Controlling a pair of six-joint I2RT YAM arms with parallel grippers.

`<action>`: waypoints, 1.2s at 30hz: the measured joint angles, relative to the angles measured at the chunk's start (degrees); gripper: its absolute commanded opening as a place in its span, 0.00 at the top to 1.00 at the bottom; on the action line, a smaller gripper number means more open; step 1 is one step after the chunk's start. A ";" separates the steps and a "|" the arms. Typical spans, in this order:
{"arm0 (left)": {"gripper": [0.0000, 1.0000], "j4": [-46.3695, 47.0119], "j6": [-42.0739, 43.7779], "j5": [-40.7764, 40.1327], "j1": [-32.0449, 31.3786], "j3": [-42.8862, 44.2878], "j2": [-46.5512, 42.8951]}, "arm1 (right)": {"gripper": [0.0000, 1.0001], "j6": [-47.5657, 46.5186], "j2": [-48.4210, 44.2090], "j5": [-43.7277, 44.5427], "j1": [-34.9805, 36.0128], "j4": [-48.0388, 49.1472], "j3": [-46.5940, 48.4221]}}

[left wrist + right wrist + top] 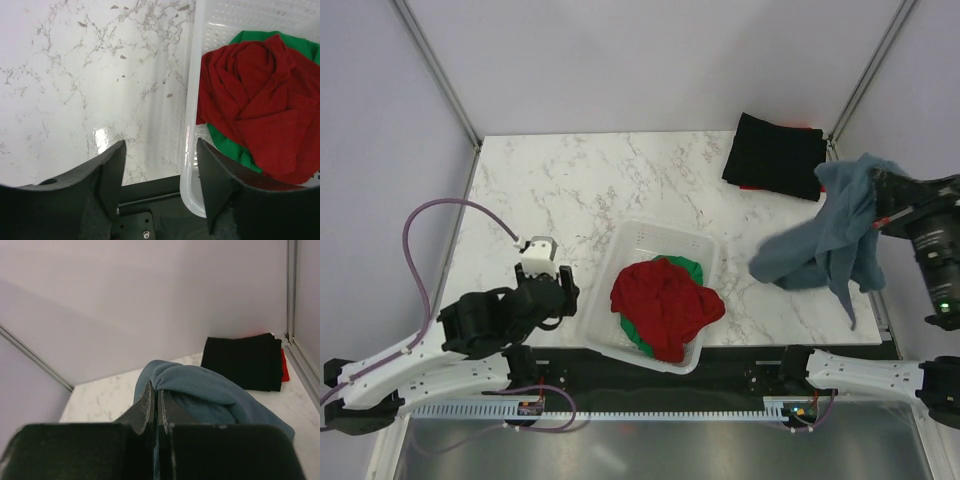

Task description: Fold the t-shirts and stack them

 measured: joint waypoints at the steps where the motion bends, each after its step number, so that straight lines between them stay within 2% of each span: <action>1: 0.28 0.24 0.04 0.13 0.00 -0.04 1.49 | 1.00 0.37 -0.11 0.39 -0.02 -1.01 -1.90; 3: 0.20 2.16 0.20 0.63 0.00 -0.76 4.24 | 1.00 1.66 -0.90 -0.07 -0.02 -2.49 -7.67; 7: 0.20 7.17 0.44 3.78 1.20 -2.78 14.01 | 1.00 4.04 -1.62 -6.49 -0.02 -5.16 -20.33; 13: 0.33 15.63 2.43 14.56 13.16 -3.06 37.18 | 1.00 12.41 -0.28 -19.87 0.04 -5.05 -42.93; 15: 0.46 17.88 3.48 17.51 15.23 -2.93 41.07 | 1.00 15.10 -1.36 -23.76 0.04 -4.90 -49.59; 16: 0.58 18.93 4.13 18.99 16.13 -2.67 42.38 | 1.00 16.39 -2.16 -25.22 0.04 -4.92 -51.89; 17: 0.81 19.52 4.55 20.17 16.79 -2.23 43.23 | 1.00 17.38 -2.93 -26.21 0.04 -4.90 -53.20; 19: 0.97 20.28 6.40 25.99 19.30 -0.24 44.70 | 1.00 18.88 -4.17 -27.41 0.04 -4.63 -53.92; 22: 0.98 21.09 9.11 33.38 23.32 2.56 45.31 | 1.00 20.37 -5.29 -28.35 0.04 -2.91 -53.94; 24: 0.98 22.23 8.85 35.45 27.91 2.78 46.14 | 1.00 21.00 -5.55 -28.55 0.02 -2.32 -53.94; 30: 0.98 24.52 5.99 37.88 52.92 5.51 49.44 | 1.00 21.92 -6.34 -28.65 0.02 -1.86 -54.47; 33: 0.98 26.47 1.05 39.52 65.85 8.41 52.76 | 1.00 21.99 -7.21 -28.63 0.02 -1.81 -54.71; 36: 0.97 28.48 -3.56 43.06 72.06 9.60 56.74 | 1.00 21.97 -8.00 -28.63 0.02 -1.44 -55.41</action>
